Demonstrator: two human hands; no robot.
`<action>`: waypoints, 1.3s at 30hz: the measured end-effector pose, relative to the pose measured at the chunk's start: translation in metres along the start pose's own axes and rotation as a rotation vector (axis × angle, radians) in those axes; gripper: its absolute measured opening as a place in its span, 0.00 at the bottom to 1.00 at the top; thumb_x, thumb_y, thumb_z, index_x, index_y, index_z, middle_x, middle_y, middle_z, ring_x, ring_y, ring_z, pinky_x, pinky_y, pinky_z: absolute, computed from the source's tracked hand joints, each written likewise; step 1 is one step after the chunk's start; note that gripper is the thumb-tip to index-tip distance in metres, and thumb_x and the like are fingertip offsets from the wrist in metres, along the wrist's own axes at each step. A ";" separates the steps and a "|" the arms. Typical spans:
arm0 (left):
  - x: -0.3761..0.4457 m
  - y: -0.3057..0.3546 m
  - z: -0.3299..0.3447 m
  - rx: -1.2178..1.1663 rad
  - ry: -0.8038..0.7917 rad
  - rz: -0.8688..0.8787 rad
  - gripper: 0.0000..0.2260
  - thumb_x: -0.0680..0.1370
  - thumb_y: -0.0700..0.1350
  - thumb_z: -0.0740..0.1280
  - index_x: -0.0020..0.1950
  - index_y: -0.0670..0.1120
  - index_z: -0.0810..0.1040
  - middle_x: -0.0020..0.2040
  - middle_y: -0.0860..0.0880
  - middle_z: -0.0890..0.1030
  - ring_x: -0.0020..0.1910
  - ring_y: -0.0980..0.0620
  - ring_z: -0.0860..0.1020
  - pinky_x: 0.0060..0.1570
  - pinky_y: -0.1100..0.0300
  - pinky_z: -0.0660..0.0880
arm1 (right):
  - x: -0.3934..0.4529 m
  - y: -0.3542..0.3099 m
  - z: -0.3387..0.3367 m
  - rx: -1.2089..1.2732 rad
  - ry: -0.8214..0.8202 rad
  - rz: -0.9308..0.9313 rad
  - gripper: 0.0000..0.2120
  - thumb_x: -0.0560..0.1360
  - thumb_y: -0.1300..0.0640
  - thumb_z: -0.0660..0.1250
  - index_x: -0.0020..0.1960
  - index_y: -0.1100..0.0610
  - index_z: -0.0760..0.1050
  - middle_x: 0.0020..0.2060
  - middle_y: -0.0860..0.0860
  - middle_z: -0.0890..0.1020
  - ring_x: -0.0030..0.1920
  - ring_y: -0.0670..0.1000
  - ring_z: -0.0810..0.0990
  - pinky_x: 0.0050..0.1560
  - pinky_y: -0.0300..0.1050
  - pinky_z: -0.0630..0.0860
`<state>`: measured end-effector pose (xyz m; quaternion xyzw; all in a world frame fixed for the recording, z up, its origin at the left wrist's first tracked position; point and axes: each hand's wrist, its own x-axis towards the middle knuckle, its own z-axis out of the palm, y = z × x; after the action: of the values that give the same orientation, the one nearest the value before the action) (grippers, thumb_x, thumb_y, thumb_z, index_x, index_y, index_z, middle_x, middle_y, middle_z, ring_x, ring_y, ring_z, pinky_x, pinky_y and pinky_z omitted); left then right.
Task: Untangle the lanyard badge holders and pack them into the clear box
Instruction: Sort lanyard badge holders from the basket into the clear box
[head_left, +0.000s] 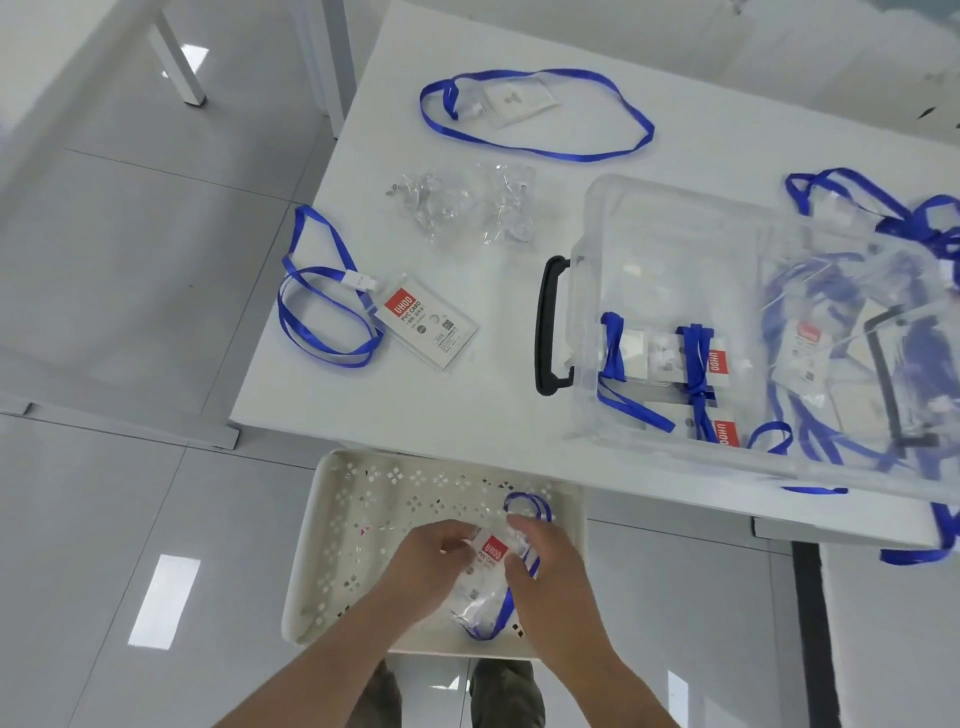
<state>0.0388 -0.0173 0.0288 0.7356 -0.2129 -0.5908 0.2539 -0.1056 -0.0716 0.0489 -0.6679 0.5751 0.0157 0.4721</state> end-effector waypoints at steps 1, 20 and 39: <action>-0.006 0.004 -0.011 0.029 -0.041 0.023 0.11 0.78 0.41 0.65 0.56 0.53 0.83 0.41 0.55 0.84 0.38 0.56 0.78 0.35 0.71 0.70 | -0.004 -0.007 -0.008 -0.094 0.010 -0.109 0.19 0.78 0.56 0.64 0.66 0.41 0.69 0.60 0.32 0.69 0.65 0.39 0.66 0.65 0.31 0.64; -0.136 0.131 -0.110 -0.272 -0.234 0.130 0.10 0.76 0.40 0.70 0.56 0.43 0.82 0.52 0.47 0.86 0.49 0.43 0.85 0.51 0.49 0.81 | -0.070 -0.123 -0.112 0.458 -0.116 -0.127 0.06 0.78 0.54 0.65 0.50 0.54 0.79 0.45 0.45 0.86 0.46 0.43 0.85 0.46 0.37 0.79; -0.168 0.183 -0.102 -0.014 0.134 0.358 0.05 0.76 0.42 0.71 0.48 0.51 0.84 0.42 0.55 0.87 0.40 0.54 0.86 0.45 0.55 0.83 | -0.126 -0.198 -0.133 -0.400 -0.139 -0.488 0.15 0.80 0.41 0.54 0.43 0.50 0.70 0.37 0.45 0.78 0.39 0.45 0.75 0.43 0.42 0.73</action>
<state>0.1004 -0.0450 0.2887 0.7219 -0.3188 -0.4872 0.3739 -0.0630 -0.0841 0.3151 -0.8628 0.3499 0.0603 0.3598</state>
